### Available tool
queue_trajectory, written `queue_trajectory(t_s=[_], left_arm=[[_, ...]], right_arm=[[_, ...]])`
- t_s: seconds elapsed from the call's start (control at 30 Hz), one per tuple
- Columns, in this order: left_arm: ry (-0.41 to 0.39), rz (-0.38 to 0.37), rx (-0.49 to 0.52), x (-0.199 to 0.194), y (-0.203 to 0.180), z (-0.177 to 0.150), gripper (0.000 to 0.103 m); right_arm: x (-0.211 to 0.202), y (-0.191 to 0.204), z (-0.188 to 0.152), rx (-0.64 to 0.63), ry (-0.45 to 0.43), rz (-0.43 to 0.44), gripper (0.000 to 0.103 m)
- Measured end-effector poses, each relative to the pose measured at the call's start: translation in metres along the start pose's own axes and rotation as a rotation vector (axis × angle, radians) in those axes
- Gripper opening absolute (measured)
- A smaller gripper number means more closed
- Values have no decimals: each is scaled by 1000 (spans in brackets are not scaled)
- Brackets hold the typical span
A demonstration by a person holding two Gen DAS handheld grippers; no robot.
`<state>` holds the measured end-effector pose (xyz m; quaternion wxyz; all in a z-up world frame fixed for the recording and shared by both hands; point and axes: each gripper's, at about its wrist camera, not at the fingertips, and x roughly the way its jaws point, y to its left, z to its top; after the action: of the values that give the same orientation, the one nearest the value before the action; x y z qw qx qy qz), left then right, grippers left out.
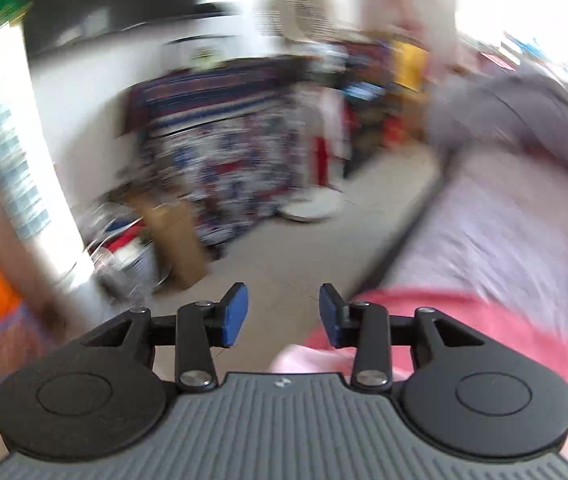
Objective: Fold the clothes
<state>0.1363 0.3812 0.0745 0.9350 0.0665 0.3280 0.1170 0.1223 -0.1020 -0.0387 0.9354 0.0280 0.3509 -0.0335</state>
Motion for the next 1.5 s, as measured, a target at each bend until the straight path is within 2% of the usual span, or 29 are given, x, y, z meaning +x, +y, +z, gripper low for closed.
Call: queue_trajectory(t_s=[0.1,0.17,0.23,0.27,0.33,0.37,0.47,0.5,0.57,0.6,0.67,0.73,0.83,0.93,1.03,1.17,1.27,1.33,1.37,1.47,1.5], left_arm=[[-3,-152,347,1,-51,-9,51],[31,-263,481,7,-70,-13,51],[82,-340,551,18,-81,-13,52],[94,-311,596,27,-87,-14,53],[83,-132,695,49,-108,-21,53],[67,-34,689,59,-114,-23,53],[166,157,431,97,-96,-1,53],[204,200,354,107,-89,5,51],[226,254,295,108,-80,9,47],[193,239,297,98,-79,10,47],[106,97,318,64,-88,11,47],[43,-129,347,20,-100,8,49],[20,-423,429,-28,-144,-1,51],[-49,-593,565,-60,-216,-16,52],[-121,-650,652,-71,-273,-22,52],[-112,-758,674,-59,-318,-17,55],[-92,-753,719,-45,-344,-15,58],[-22,-712,751,-29,-359,-15,62],[53,-700,764,-19,-365,-16,63],[188,-742,658,-3,-359,-9,63],[219,-752,623,0,-356,-7,56]], right_arm=[[1,0,0,1,0,3,103],[2,0,0,2,-1,3,103],[2,0,0,1,-3,2,103],[2,0,0,0,-3,2,103],[2,0,0,0,-5,3,103],[2,0,0,0,-5,3,103],[3,0,0,0,-5,4,103],[3,-1,0,0,-5,4,103],[3,-1,-1,0,-6,5,103],[3,-1,-1,0,-6,6,103],[3,-1,-1,0,-8,6,103],[3,-1,-1,-3,-10,4,103],[3,0,-1,-4,-11,2,103],[2,-2,1,4,-3,7,103],[-7,-6,11,25,-9,-8,99],[-47,-33,20,89,-87,-35,99],[-70,-70,17,77,-90,-114,101],[-84,-95,14,66,-84,-171,101],[-87,-111,12,57,-62,-207,101],[-87,-152,4,63,13,-283,101],[-86,-161,2,71,26,-295,101]])
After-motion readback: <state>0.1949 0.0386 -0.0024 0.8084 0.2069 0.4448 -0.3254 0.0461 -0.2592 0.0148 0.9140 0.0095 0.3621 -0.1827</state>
